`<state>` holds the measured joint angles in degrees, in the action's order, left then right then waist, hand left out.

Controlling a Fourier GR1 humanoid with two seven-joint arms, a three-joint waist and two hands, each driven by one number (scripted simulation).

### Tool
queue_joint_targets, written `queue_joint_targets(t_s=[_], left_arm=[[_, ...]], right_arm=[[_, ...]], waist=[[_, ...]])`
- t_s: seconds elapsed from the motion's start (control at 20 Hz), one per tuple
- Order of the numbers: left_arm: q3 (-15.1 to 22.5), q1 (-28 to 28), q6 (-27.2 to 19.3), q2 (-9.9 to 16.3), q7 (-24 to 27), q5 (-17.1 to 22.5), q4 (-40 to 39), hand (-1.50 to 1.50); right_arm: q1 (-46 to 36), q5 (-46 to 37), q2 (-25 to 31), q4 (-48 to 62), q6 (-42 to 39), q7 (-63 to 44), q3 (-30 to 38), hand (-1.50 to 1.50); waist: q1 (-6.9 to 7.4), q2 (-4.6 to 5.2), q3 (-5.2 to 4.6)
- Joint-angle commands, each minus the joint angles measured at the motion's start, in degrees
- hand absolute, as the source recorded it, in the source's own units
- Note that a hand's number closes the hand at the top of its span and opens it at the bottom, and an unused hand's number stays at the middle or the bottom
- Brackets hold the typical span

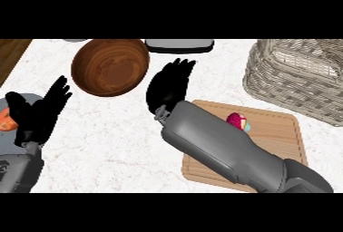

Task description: Pick the cupcake from the cutting board and place it in the basket

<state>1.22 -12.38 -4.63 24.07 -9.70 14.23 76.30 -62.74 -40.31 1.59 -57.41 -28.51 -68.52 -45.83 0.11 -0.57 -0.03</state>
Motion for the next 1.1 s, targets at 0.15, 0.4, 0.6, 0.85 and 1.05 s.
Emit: queue_joint_targets(t_s=[0.15, 0.4, 0.6, 0.85, 1.05], left_arm=[[-1.09, -0.20, 0.64, -0.01, 0.66, -0.79, -0.25, 0.00], [0.38, 1.46, -0.77, -2.16, -1.33, -1.61, 3.13, 0.00], [-1.09, 1.64, 1.26, -0.69, -0.78, -1.65, 2.69, 0.00], [-2.43, 0.75, 1.01, -0.51, -1.96, -1.74, 4.06, 0.00], [-1.24, 0.29, 0.13, -2.73, -2.41, -3.38, 2.79, 0.00]], right_arm=[[8.56, -9.23, 3.25, -2.37, 5.11, -3.41, -0.84, -1.50], [16.96, -15.17, 6.65, -6.84, 13.73, 1.46, 0.18, -1.50], [19.35, -17.66, 5.31, -4.89, 10.45, 0.16, 3.35, -1.50], [22.94, -18.68, 9.86, -9.09, 4.88, 2.18, 7.26, -1.50], [26.22, -21.33, 8.68, -6.91, 6.06, 3.75, 8.61, -1.50]], waist=[[-0.27, 0.54, 0.03], [-0.13, 0.57, 0.06], [0.12, 0.56, 0.03], [-0.36, 0.35, 0.03], [-0.35, 0.48, 0.03]])
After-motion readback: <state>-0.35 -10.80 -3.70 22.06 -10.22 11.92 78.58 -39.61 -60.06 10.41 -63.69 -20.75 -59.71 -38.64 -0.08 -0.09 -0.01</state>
